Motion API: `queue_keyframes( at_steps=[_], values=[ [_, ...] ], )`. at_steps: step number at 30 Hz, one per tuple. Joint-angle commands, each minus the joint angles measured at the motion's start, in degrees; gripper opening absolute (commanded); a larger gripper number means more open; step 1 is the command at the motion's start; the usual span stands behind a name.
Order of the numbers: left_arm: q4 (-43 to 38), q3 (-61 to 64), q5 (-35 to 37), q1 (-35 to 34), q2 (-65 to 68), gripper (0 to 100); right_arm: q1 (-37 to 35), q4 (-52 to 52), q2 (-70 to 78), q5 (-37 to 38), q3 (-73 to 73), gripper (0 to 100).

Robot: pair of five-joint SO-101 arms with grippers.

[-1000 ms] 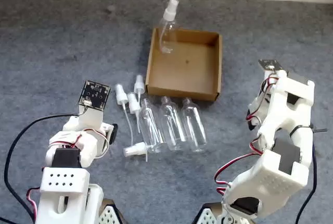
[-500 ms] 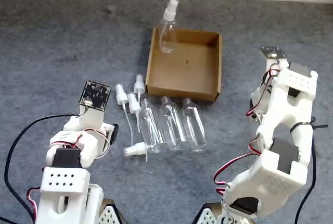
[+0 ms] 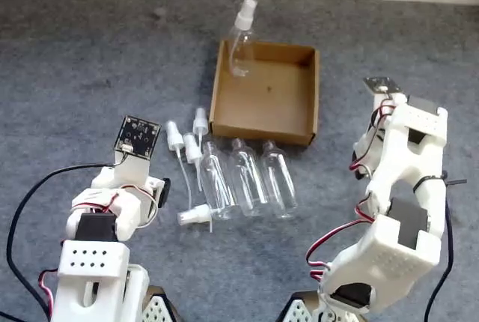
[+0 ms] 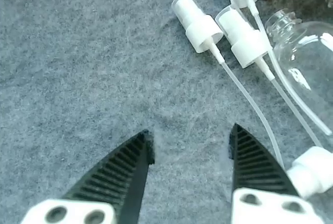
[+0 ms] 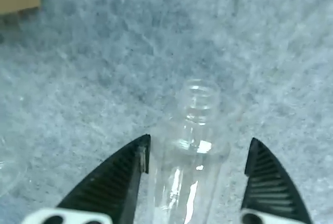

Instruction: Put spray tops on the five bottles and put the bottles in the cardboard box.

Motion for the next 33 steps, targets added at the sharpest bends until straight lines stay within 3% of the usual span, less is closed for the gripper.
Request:
queue_keyframes(
  at_steps=[1,7,14,24,30,33],
  values=[
    [-1.14,-0.22,-0.53,0.92,0.4,20,-0.48,-0.66,-3.38,0.62,-0.31,22.6],
    [-1.14,-0.22,-0.53,0.92,0.4,20,-0.48,-0.66,-3.3,0.62,-0.31,8.6],
    [-1.14,-0.22,-0.53,0.92,0.4,20,-0.4,-0.66,-3.82,0.62,-0.84,0.8],
    [1.14,-5.41,1.05,0.48,0.92,20,-0.4,-1.1,-21.41,1.14,4.09,0.3],
    [7.91,-16.22,1.58,0.48,1.98,20,-2.24,-1.19,-36.7,4.84,15.25,0.3],
    [9.67,-23.78,1.67,0.48,9.19,19,-3.91,-1.19,-43.3,5.19,19.47,0.3]
  ],
)
